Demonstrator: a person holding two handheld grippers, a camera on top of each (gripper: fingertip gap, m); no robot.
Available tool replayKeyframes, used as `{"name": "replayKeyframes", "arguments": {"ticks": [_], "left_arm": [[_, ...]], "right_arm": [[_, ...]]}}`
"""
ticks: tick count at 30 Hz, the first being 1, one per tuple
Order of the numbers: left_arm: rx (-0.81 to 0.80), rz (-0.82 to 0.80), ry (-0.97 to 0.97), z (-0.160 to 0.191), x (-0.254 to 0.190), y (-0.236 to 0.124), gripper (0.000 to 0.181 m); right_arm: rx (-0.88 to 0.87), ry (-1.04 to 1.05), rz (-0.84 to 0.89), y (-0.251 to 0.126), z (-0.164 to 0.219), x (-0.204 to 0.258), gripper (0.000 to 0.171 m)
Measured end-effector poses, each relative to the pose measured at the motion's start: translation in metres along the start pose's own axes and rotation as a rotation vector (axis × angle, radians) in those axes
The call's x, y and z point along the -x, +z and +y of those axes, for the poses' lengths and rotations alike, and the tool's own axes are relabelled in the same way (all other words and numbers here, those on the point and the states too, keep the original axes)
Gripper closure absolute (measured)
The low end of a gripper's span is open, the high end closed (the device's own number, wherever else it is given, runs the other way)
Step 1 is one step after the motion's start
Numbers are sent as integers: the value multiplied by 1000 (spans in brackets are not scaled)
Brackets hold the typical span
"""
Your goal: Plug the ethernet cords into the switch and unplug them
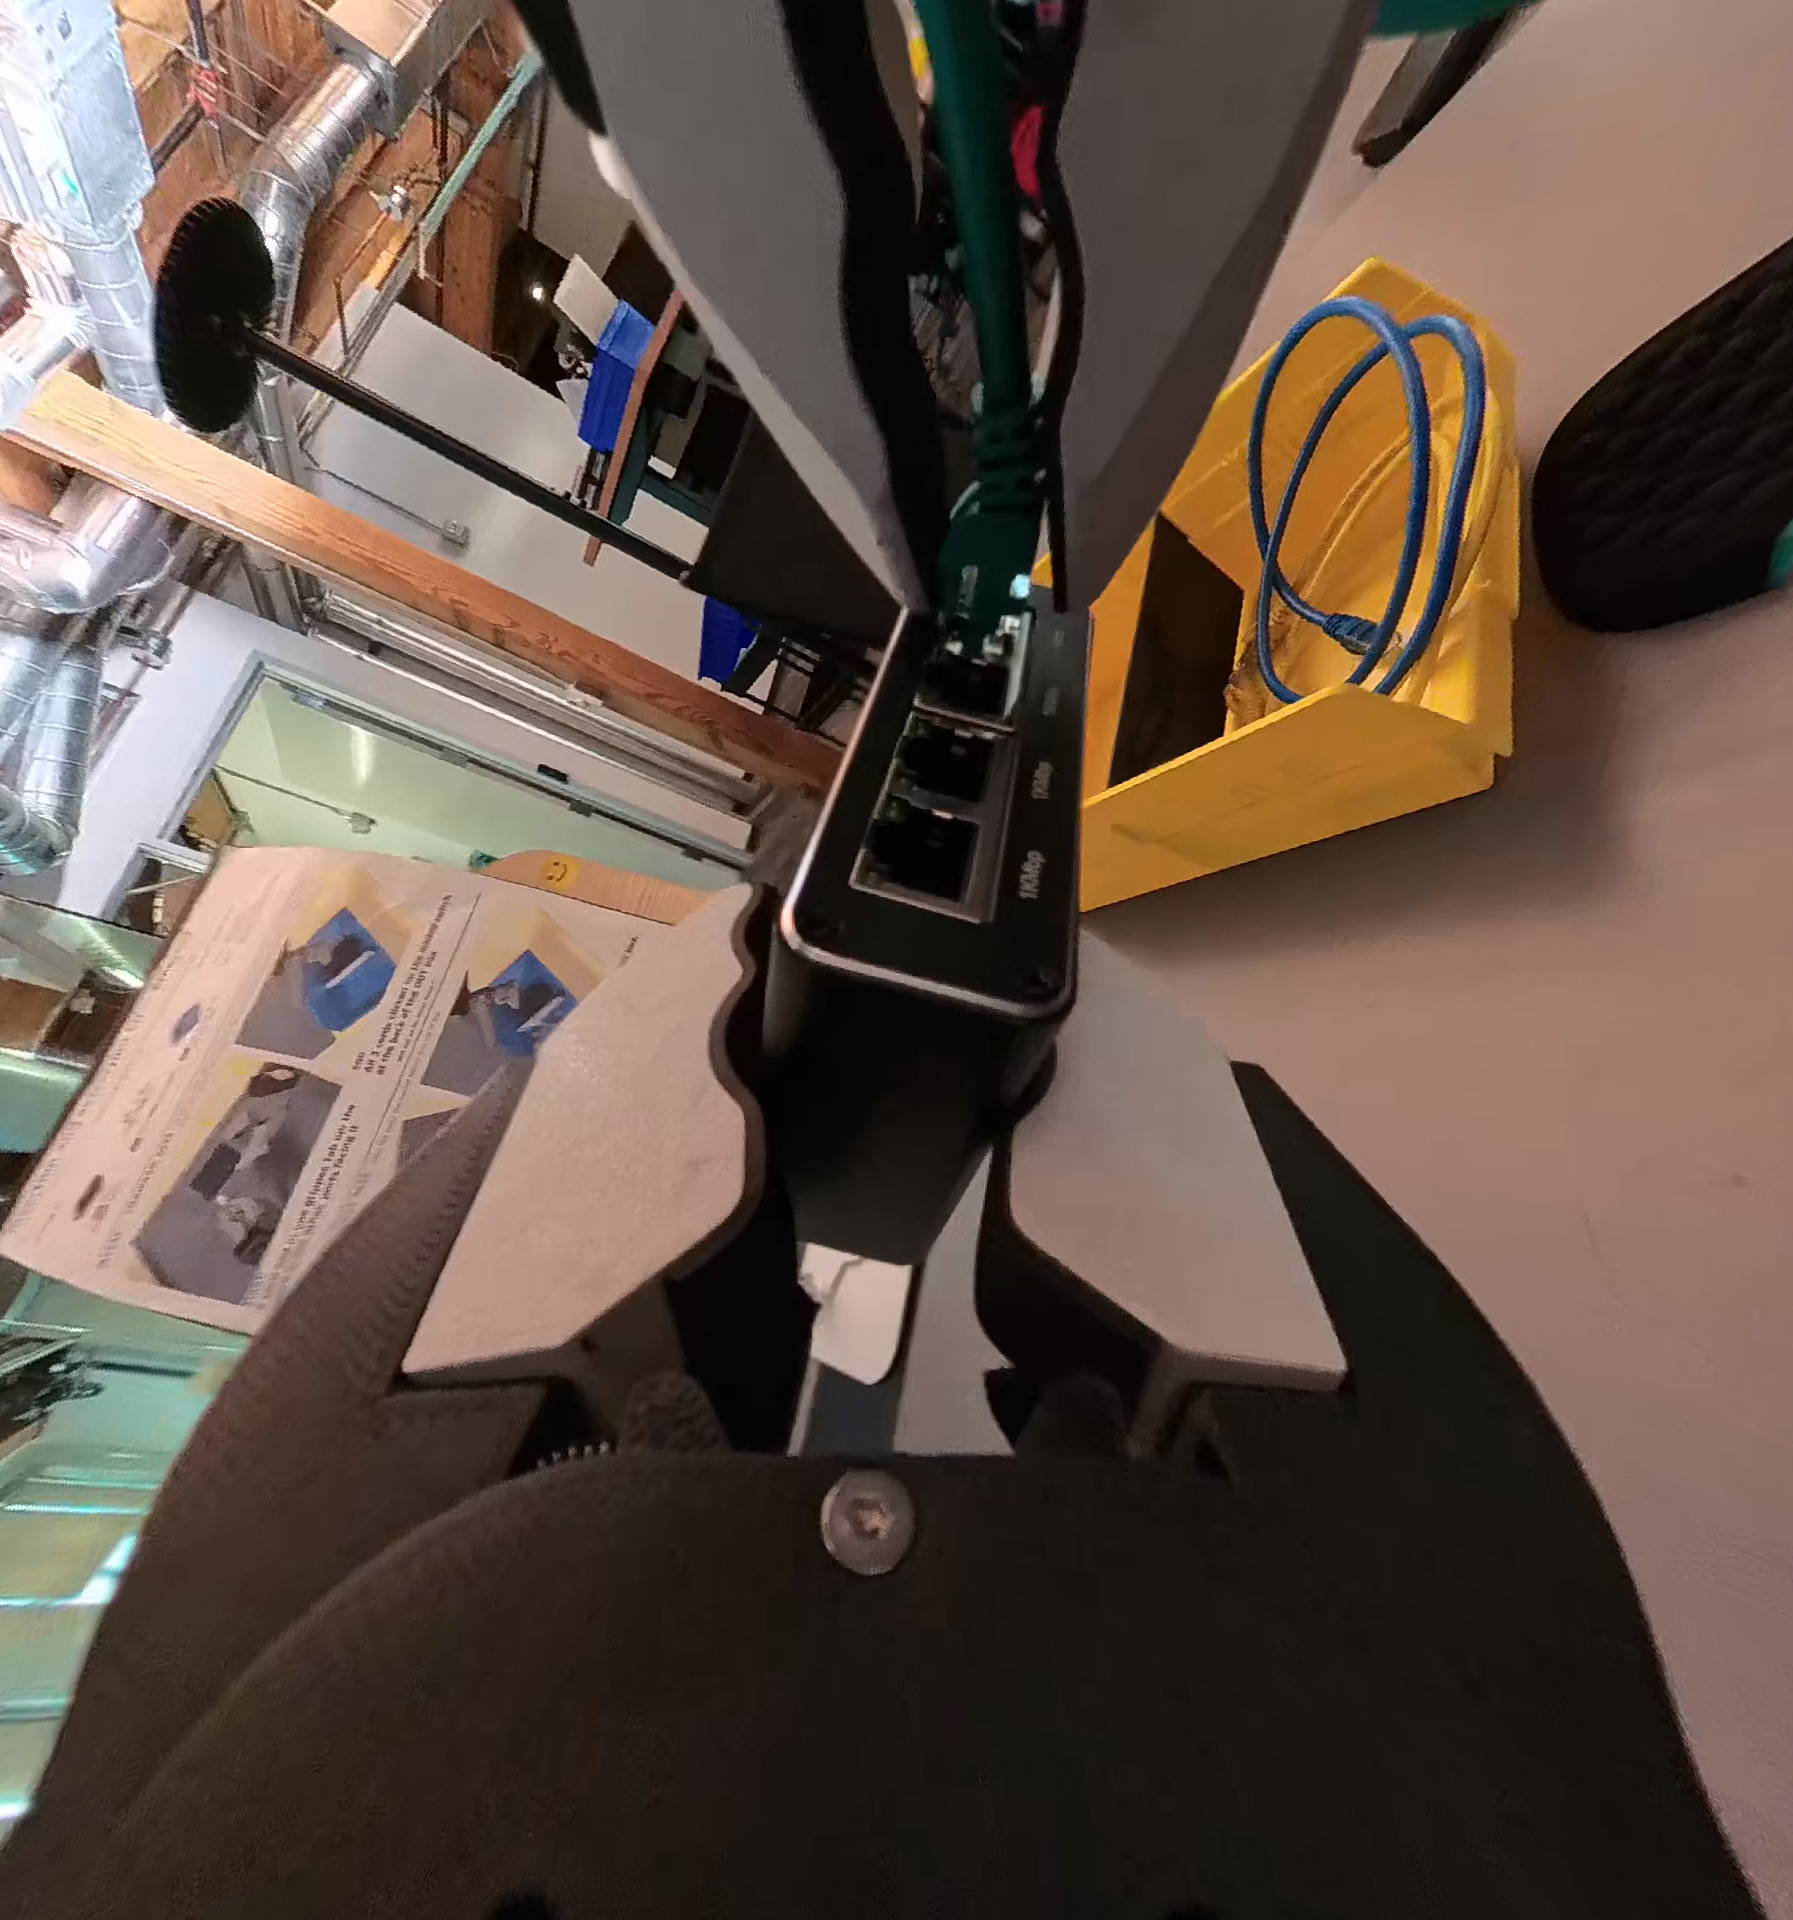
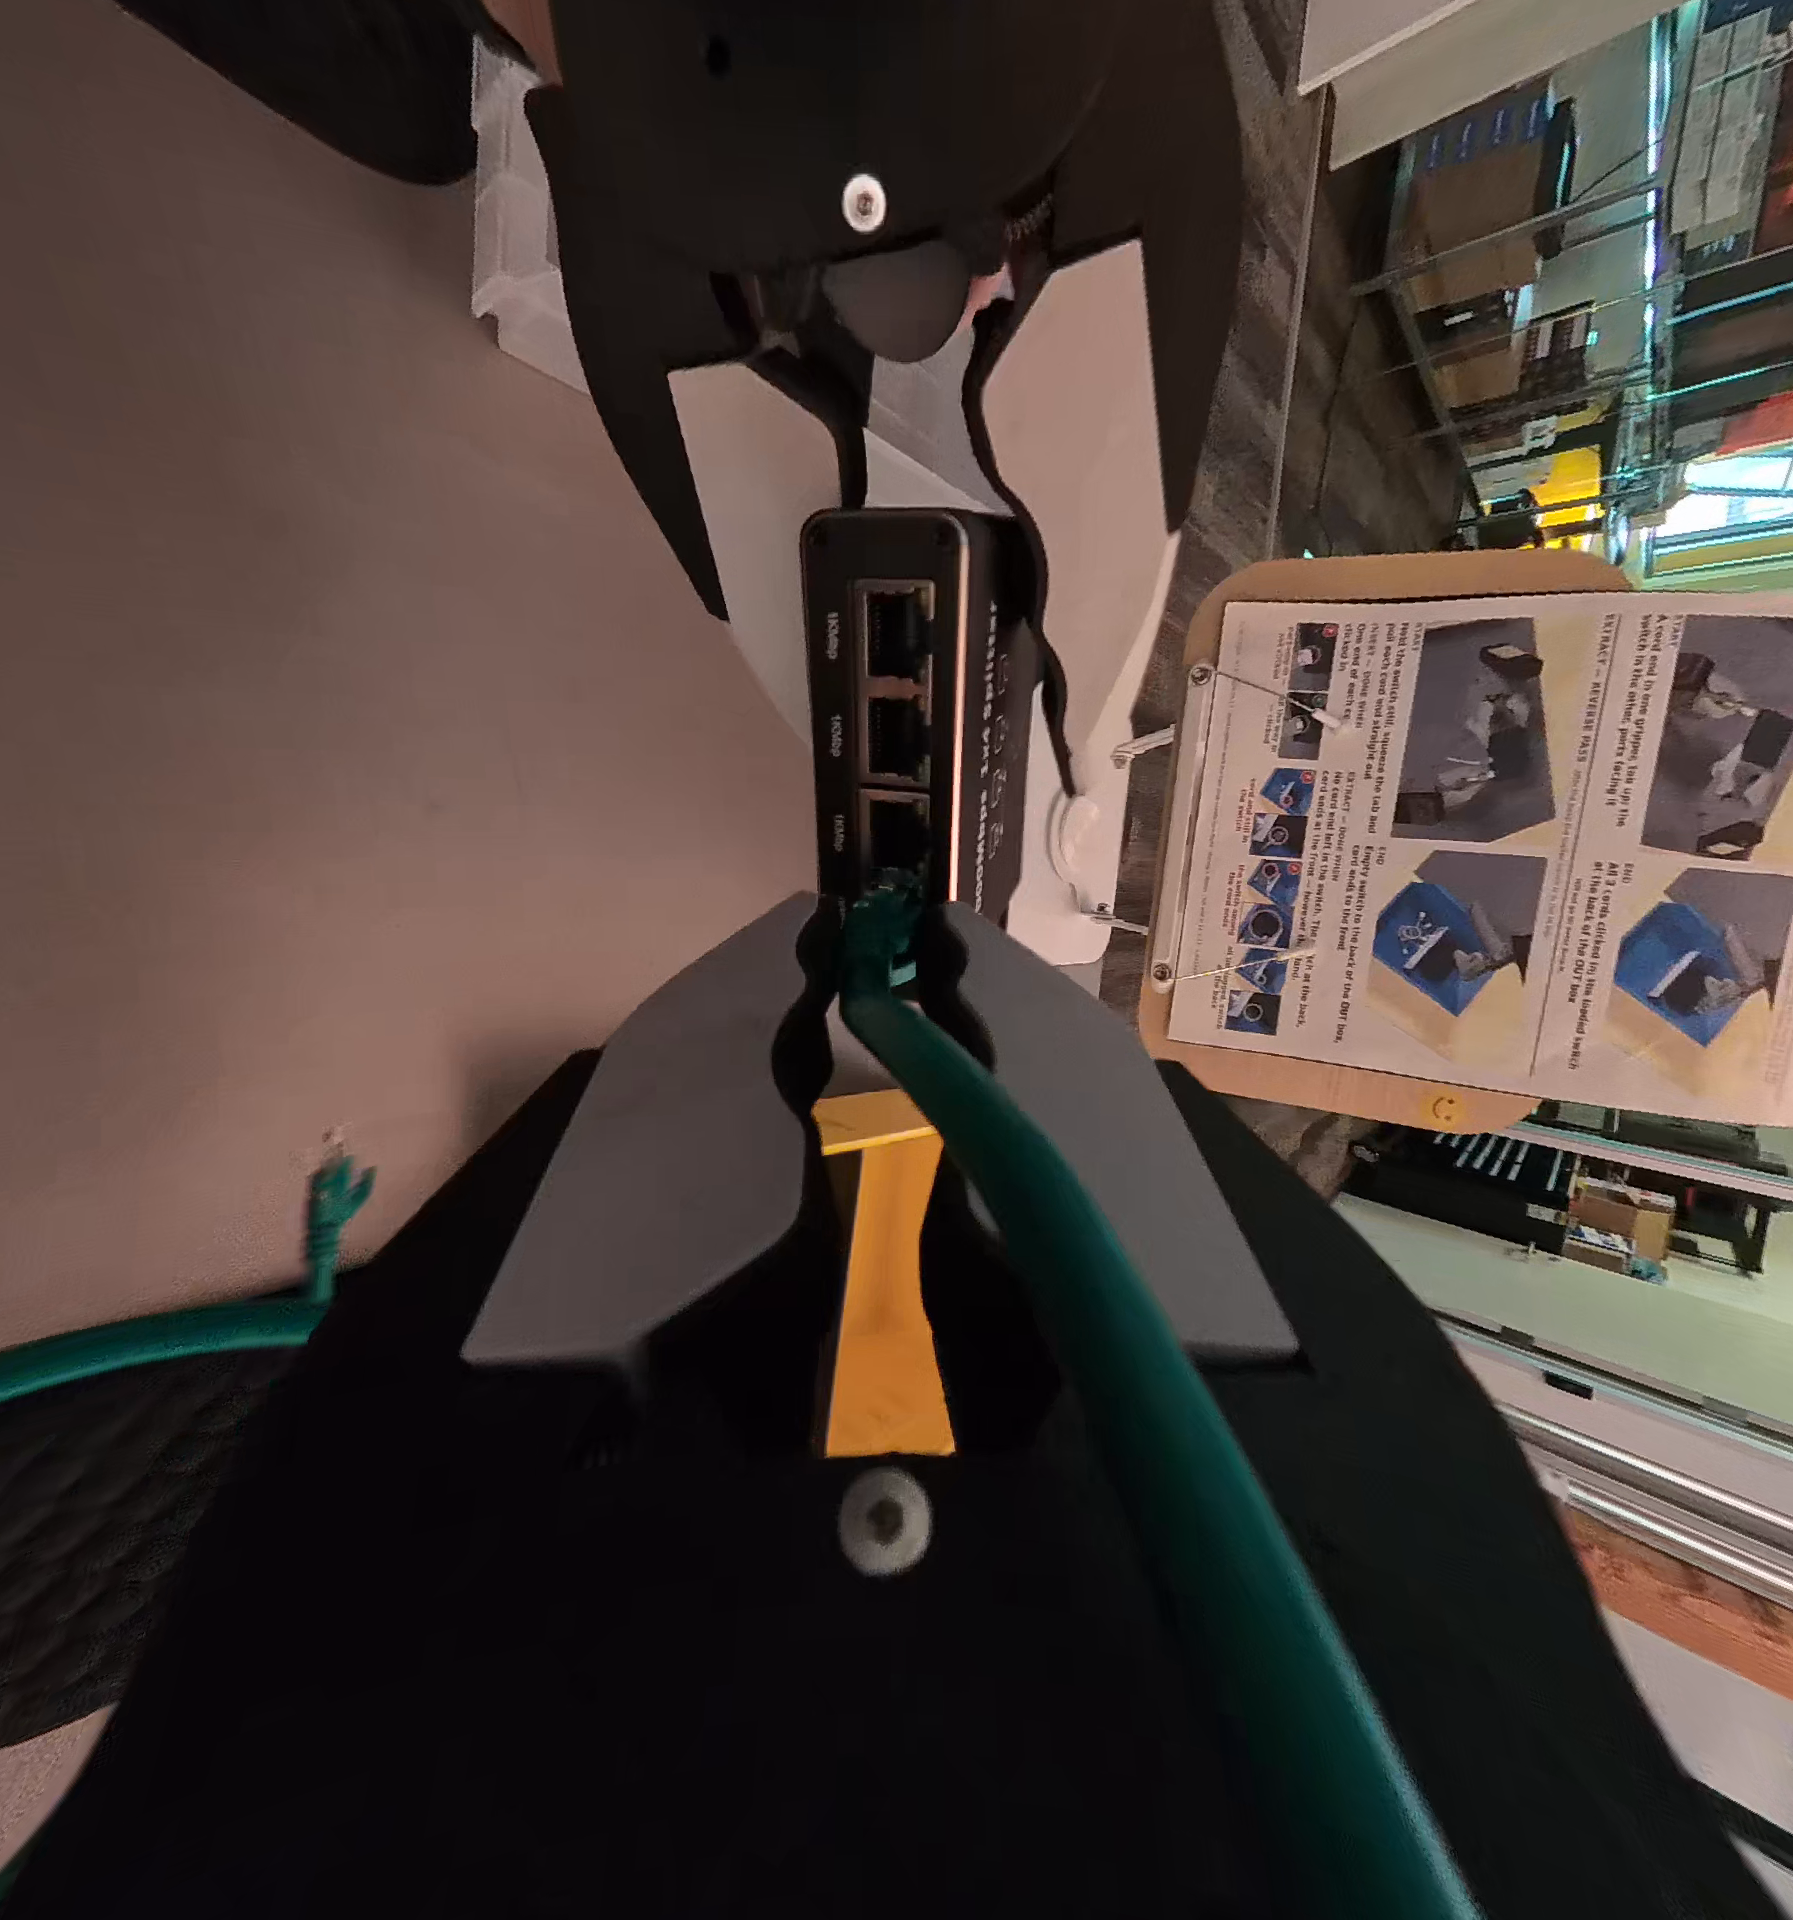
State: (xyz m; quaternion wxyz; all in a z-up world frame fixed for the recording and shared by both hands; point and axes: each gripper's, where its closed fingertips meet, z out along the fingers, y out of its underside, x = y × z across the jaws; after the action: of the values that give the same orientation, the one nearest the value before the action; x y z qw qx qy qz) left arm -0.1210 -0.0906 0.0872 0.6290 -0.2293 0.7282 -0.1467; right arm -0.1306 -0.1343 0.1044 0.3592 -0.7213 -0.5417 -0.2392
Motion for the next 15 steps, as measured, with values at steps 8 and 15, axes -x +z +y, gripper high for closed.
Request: {"name": "replayKeyframes", "arguments": {"ticks": [8,15], "left_arm": [[-11,38,-26,6,-5,7,140],[-31,50,-23,1,-9,7,140]], "right_arm": [[64,-11,-6,5,5,2,155],[53,1,9,-2,5,7,155]]}}
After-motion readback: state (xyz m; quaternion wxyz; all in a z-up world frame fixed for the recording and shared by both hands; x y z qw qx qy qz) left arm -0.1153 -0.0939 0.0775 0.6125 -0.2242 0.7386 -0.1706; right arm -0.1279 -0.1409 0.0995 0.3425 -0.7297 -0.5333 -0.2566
